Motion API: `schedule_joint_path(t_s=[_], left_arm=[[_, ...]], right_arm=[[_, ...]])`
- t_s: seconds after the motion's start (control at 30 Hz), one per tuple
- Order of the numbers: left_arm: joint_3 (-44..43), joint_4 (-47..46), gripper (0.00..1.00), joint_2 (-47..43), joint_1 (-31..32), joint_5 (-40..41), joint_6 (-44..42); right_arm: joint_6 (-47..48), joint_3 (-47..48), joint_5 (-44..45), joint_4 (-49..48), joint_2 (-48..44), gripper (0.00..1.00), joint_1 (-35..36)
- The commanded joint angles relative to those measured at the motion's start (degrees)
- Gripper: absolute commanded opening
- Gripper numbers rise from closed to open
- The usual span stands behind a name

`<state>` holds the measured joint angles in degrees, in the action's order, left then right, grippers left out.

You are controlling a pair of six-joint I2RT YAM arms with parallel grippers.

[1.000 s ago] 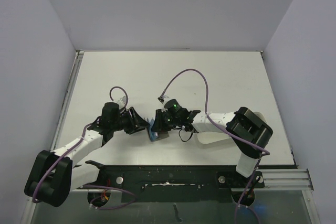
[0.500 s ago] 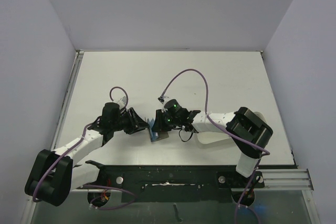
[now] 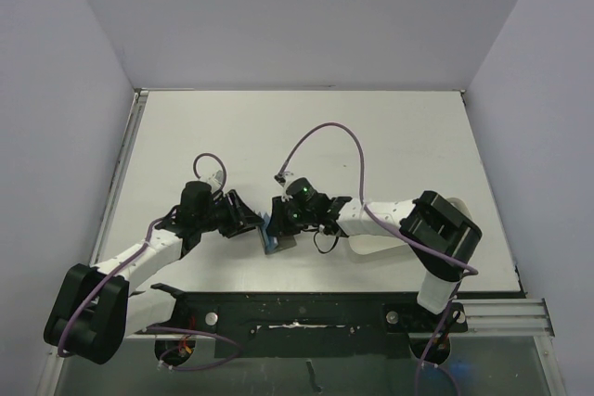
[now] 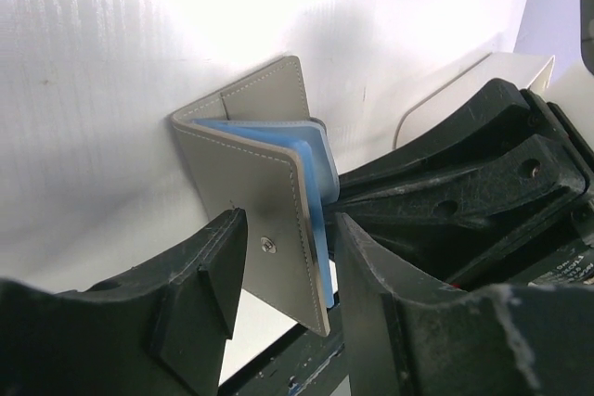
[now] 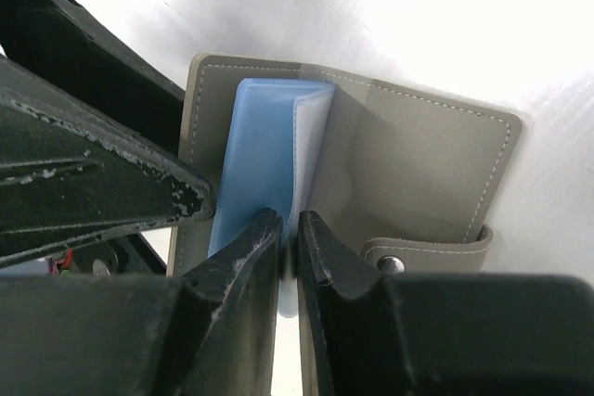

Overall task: Put the credit cards into the card holder
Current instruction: Open the card holder at the center of the board.

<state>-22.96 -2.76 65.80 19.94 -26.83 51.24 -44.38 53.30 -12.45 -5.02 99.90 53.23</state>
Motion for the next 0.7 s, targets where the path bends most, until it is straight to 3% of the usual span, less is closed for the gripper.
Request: schedule_joint_path(t_s=[0.0,0.23,0.47,0.67], left_arm=[[-0.5,-0.5,0.39,0.1,0.3,2.1,-1.0],[-3.0,5.5,0.27,0.0,0.3,4.9,-3.5],[-1.6,1.6,0.01,-0.9,0.2,2.0,-2.9],[-0.1,-3.0,0.0,-0.6,0.2,-1.4,-0.7]], right_arm=[[1.7,3.4,3.1,1.5,-3.6,0.13,0.9],[2.2,2.9,9.3,5.7,-4.4,0.13,1.3],[1.4,0.7,10.7,6.4,-5.3,0.13,0.5],[1.2,0.7,10.9,7.0,-6.4,0.21,0.4]])
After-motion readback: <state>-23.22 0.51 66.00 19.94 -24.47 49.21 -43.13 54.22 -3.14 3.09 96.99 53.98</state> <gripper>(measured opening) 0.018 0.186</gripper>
